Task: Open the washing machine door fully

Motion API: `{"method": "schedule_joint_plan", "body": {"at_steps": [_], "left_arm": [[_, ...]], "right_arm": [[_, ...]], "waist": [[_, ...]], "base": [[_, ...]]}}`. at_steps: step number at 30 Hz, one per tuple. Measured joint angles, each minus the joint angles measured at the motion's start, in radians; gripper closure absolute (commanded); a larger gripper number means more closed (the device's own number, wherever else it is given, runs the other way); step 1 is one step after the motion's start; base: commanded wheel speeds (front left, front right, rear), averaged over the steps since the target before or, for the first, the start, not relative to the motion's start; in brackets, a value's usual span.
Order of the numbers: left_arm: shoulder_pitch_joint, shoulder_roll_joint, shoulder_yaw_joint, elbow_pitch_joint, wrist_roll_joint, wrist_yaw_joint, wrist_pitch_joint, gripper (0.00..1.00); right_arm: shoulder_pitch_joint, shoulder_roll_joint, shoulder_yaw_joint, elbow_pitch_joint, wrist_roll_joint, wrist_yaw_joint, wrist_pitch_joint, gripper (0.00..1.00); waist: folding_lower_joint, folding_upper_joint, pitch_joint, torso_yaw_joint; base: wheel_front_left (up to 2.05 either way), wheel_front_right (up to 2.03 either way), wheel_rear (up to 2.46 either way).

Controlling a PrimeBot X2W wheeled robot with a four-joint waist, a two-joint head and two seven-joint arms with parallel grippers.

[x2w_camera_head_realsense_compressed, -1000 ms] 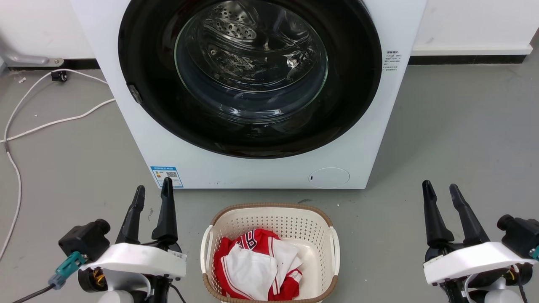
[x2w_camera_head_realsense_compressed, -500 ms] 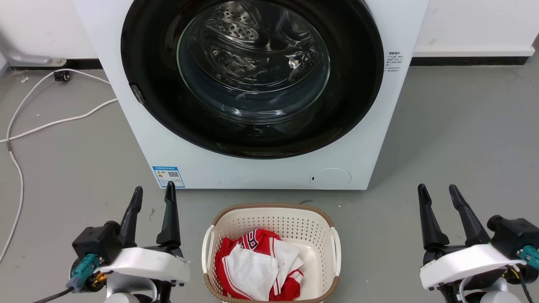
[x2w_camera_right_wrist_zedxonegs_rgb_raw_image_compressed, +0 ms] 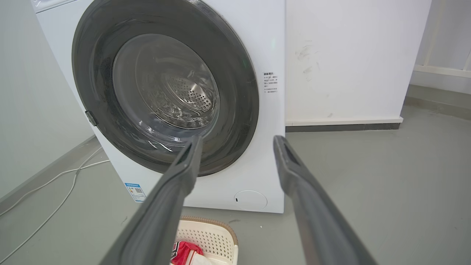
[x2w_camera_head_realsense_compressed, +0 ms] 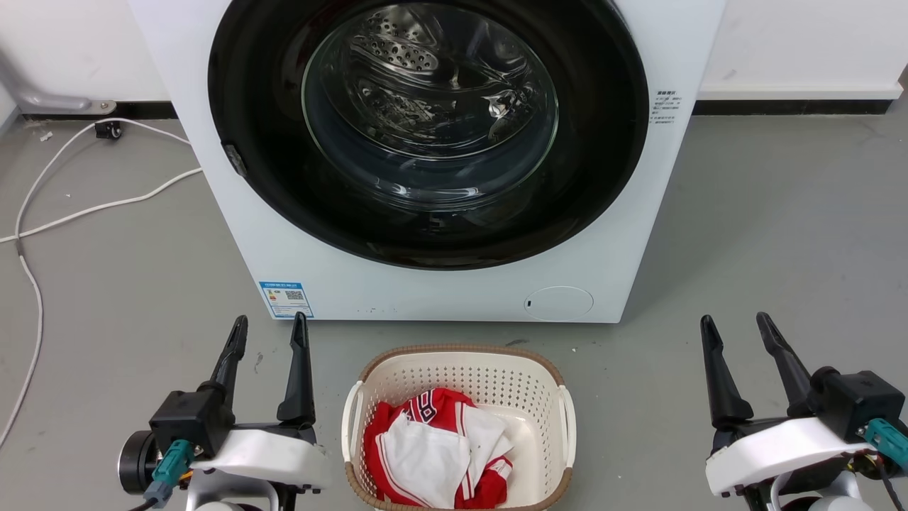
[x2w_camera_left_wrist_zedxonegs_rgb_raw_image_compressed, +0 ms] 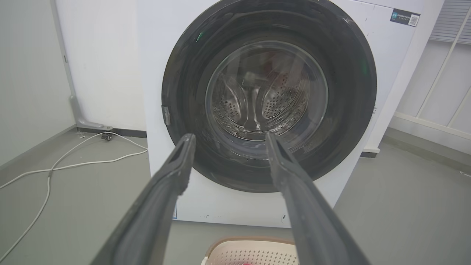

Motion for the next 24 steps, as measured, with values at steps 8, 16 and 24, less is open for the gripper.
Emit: {"method": "schedule_joint_plan", "body": {"at_steps": [8, 16, 24], "left_arm": [[0.0, 0.006, -0.011, -0.011, 0.063, 0.012, -0.018, 0.0], [0.004, -0.002, -0.011, -0.023, 0.108, 0.017, -0.032, 0.0], [0.013, -0.014, -0.002, -0.029, 0.158, 0.017, -0.046, 0.0]], "right_arm": [[0.0, 0.0, -0.002, -0.01, -0.044, 0.0, 0.0, 0.0], [0.001, 0.0, 0.005, -0.016, -0.081, 0.0, -0.002, 0.0], [0.004, 0.0, 0.008, -0.021, -0.125, 0.0, -0.009, 0.0]], "waist": [[0.0, 0.0, 0.0, 0.003], [0.0, 0.0, -0.001, 0.005], [0.0, 0.0, -0.004, 0.008]], "base": [[0.0, 0.0, 0.0], [0.0, 0.0, 0.0], [0.0, 0.0, 0.0]]}}
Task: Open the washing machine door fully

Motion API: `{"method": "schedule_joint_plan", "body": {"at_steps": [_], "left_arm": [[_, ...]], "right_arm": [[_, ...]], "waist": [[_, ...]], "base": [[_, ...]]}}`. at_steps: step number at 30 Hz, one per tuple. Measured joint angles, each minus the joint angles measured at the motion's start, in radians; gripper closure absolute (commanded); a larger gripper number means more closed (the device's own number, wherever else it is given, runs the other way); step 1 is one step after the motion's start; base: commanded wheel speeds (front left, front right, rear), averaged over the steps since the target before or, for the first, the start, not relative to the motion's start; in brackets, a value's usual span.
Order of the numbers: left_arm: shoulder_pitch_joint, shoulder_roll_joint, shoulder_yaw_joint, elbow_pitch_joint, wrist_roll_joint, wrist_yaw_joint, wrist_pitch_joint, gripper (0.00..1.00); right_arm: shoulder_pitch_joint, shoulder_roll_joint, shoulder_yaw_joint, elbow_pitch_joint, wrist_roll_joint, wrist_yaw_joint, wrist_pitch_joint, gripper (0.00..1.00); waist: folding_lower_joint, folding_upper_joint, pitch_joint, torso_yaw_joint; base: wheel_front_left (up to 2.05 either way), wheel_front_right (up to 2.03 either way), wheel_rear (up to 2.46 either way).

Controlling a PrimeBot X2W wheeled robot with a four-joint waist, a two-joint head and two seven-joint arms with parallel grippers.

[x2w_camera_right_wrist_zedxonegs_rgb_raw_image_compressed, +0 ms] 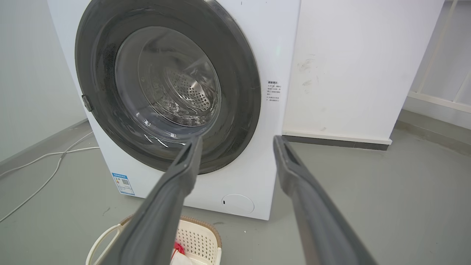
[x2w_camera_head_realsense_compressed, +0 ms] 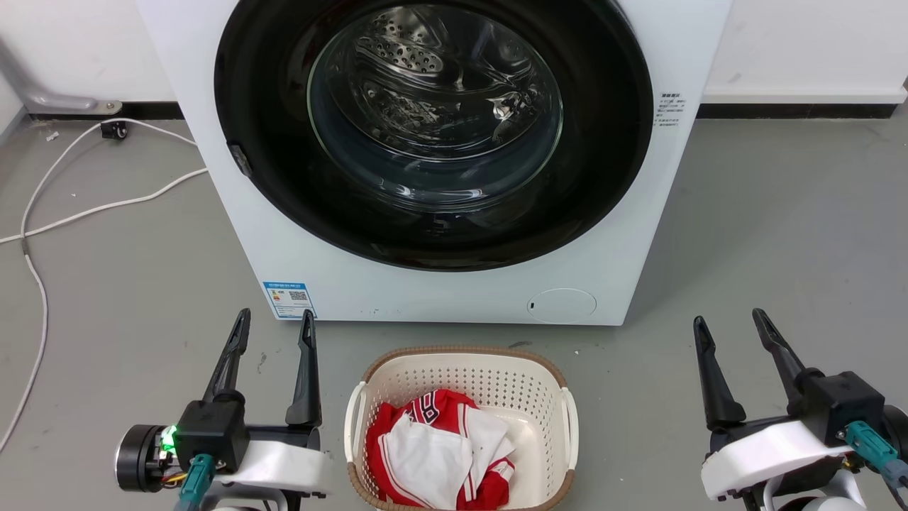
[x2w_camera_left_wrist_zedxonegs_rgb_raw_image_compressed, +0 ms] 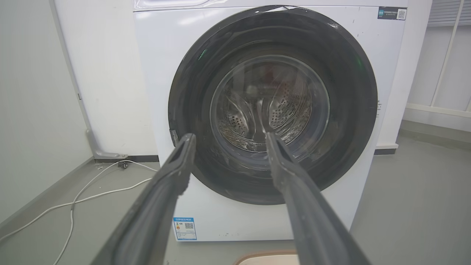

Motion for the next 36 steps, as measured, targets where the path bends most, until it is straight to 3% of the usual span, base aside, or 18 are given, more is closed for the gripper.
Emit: {"method": "schedule_joint_plan", "body": {"at_steps": [9, 34, 35, 36], "left_arm": [[0.011, -0.014, 0.02, -0.002, 0.069, -0.006, -0.017, 0.0], [0.015, -0.044, 0.065, 0.03, 0.071, -0.044, -0.018, 0.0], [0.015, -0.044, 0.065, 0.03, 0.071, -0.044, -0.018, 0.0], [0.015, -0.045, 0.067, 0.031, 0.071, -0.044, -0.018, 0.0]], "right_arm": [[0.005, 0.0, 0.001, -0.005, -0.053, 0.0, -0.007, 0.0], [0.005, 0.0, 0.001, 0.018, -0.012, 0.0, -0.013, 0.0], [0.005, 0.0, 0.0, 0.02, -0.004, 0.0, -0.013, 0.47], [0.005, 0.0, 0.0, 0.021, -0.002, 0.0, -0.013, 0.83]], "waist": [[-0.0001, 0.0, -0.004, 0.003], [0.0, 0.0, -0.005, -0.003], [0.0, 0.0, -0.005, -0.003], [0.0, 0.0, -0.005, -0.002]], "base": [[0.0, 0.0, 0.0], [0.0, 0.0, 0.0], [0.0, 0.0, 0.0], [0.0, 0.0, 0.0]]}}
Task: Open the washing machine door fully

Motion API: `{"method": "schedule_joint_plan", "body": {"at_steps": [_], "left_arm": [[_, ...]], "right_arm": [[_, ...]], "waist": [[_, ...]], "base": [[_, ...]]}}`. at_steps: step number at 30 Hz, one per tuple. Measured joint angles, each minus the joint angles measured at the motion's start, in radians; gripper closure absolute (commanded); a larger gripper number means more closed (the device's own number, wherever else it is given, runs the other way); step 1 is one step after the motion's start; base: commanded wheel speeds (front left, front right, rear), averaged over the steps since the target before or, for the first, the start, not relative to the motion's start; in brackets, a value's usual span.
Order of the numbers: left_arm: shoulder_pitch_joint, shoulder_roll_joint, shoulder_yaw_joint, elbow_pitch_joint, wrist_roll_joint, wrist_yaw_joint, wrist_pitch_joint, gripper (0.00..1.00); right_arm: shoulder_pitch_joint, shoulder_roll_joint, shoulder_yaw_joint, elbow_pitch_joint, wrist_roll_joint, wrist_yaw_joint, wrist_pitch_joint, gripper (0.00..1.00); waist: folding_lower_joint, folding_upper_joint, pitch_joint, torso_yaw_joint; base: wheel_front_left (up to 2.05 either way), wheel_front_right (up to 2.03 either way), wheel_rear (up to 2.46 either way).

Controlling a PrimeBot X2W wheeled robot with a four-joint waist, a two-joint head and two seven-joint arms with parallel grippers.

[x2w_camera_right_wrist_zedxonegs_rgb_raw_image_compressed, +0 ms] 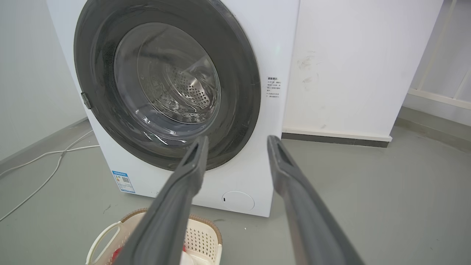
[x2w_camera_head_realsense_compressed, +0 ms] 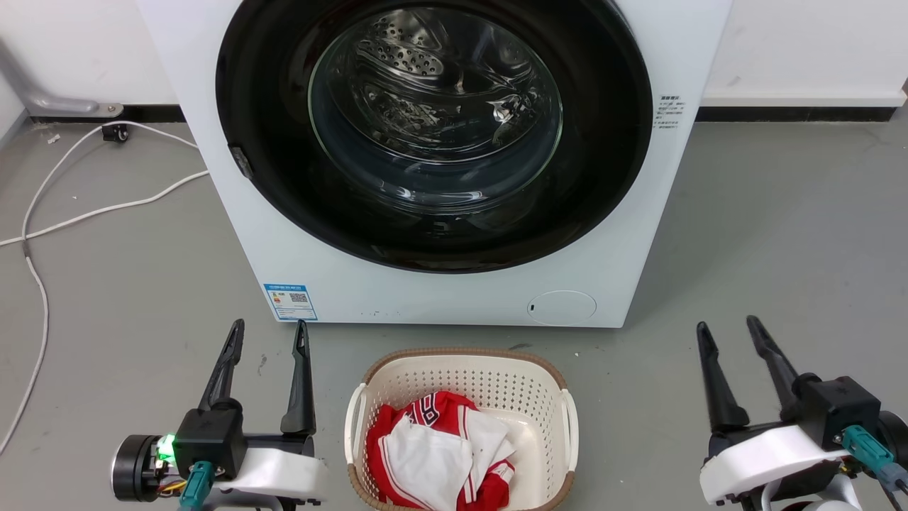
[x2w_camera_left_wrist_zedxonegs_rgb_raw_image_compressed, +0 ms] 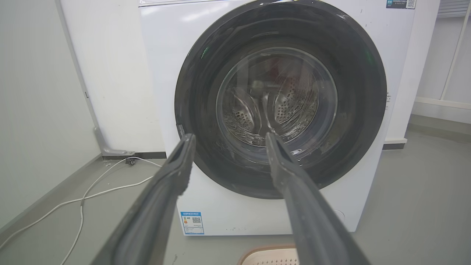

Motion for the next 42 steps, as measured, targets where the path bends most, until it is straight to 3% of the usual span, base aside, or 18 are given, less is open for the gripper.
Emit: {"method": "schedule_joint_plan", "body": {"at_steps": [1, 6, 9, 22, 27, 31, 34, 42], "left_arm": [[0.0, -0.001, 0.001, 0.001, 0.0, 0.0, 0.0, 0.0], [0.0, -0.005, 0.005, 0.003, 0.0, -0.005, 0.0, 0.0], [0.0, -0.007, 0.009, 0.004, 0.0, -0.006, 0.0, 0.0], [0.0, -0.013, 0.023, 0.01, -0.001, -0.007, 0.0, 0.0], [-0.001, -0.015, 0.023, 0.006, 0.0, -0.006, 0.0, 0.0], [-0.009, -0.016, 0.019, 0.003, 0.0, -0.005, 0.0, 0.0], [-0.025, -0.018, 0.01, 0.0, 0.0, -0.006, 0.0, 0.0], [-0.052, -0.019, -0.013, -0.008, 0.0, -0.006, 0.0, 0.0]], "right_arm": [[0.0, 0.0, 0.0, 0.001, 0.004, 0.0, 0.0, 1.0], [0.0, 0.0, 0.001, 0.004, 0.029, 0.0, -0.004, 1.0], [-0.002, 0.0, -0.004, 0.009, 0.118, 0.0, -0.022, 1.0], [-0.107, 0.001, -0.026, 0.094, 1.167, 0.0, -0.129, 1.0], [-0.21, 0.002, -0.08, 0.164, 1.475, 0.0, -0.107, 1.0], [-0.32, -0.021, -0.134, 0.275, 1.583, 0.0, -0.046, 1.0], [-0.428, -0.081, -0.15, 0.393, 1.617, 0.0, -0.003, 1.0], [-0.725, -0.22, -0.1, 0.689, 1.607, 0.0, 0.111, 1.0]], "waist": [[0.0, 0.0, 0.0, 0.0], [0.0, 0.0, 0.0, 0.001], [0.0, 0.0, 0.0, 0.001], [0.0, 0.0, 0.003, -0.006], [0.0, 0.0, 0.017, -0.01], [0.0, 0.0, 0.032, -0.01], [0.0, 0.0, 0.048, -0.005], [0.0, 0.0, 0.086, 0.017]], "base": [[0.0, 0.0, 0.0], [0.0, 0.0, 0.0], [0.0, 0.0, 0.0], [0.0, 0.0, 0.0], [0.0, 0.0, 0.0], [0.0, 0.0, 0.0], [0.0, 0.0, 0.0], [0.0, 0.0, 0.0]]}}
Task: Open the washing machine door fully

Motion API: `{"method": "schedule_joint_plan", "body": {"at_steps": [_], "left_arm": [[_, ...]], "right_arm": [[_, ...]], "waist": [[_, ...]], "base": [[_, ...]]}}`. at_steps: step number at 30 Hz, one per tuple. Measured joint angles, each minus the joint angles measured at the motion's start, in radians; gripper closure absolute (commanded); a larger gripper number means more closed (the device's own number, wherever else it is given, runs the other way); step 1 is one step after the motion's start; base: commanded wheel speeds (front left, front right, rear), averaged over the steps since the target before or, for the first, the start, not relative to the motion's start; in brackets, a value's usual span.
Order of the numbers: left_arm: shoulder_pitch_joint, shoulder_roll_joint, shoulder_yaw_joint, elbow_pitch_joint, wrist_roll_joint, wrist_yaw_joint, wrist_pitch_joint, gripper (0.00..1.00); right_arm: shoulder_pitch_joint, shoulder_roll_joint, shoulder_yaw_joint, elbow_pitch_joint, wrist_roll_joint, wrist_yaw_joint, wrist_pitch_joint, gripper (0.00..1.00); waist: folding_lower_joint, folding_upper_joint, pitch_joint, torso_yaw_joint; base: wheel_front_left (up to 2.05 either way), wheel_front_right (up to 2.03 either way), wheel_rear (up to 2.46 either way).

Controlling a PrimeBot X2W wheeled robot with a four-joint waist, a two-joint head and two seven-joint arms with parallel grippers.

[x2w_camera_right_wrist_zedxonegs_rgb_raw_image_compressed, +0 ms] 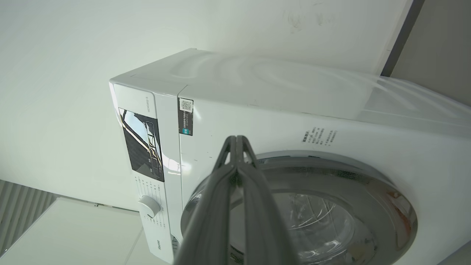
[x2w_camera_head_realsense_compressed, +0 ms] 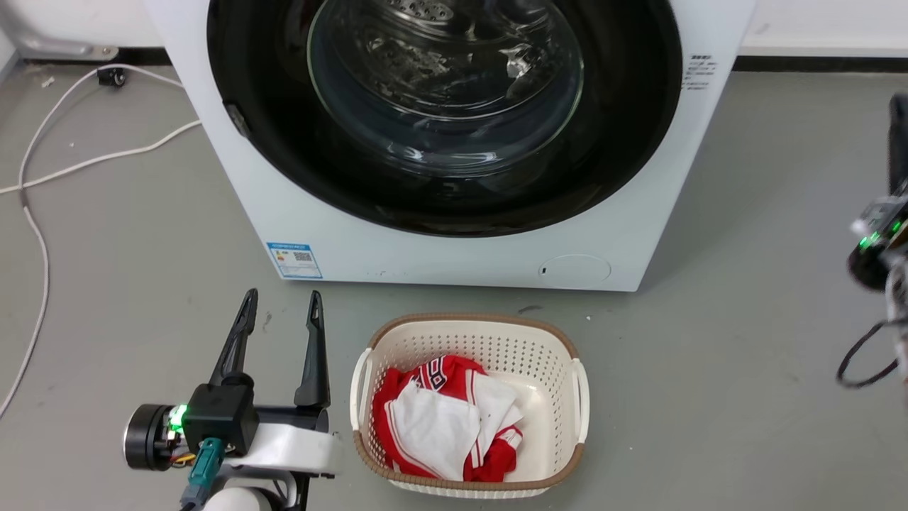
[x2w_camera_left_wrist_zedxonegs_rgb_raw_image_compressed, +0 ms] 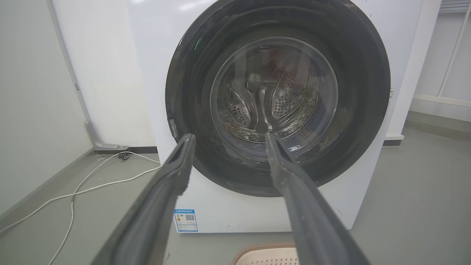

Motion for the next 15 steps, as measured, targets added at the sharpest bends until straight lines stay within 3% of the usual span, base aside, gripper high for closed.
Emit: {"method": "schedule_joint_plan", "body": {"at_steps": [7, 15], "left_arm": [[-0.034, -0.001, -0.025, -0.013, 0.0, 0.0, 0.0, 0.0], [-0.078, -0.001, -0.053, -0.035, -0.002, 0.008, 0.0, 0.0]], "right_arm": [[-0.269, -0.103, 0.103, 0.243, -0.083, 0.0, 0.119, 1.0], [-0.5, -0.137, 0.233, 0.429, -0.202, 0.0, 0.272, 1.0]], "waist": [[0.0, 0.0, 0.046, 0.036], [0.0, 0.0, 0.121, 0.08]], "base": [[0.0, 0.0, 0.0], [0.0, 0.0, 0.0]]}}
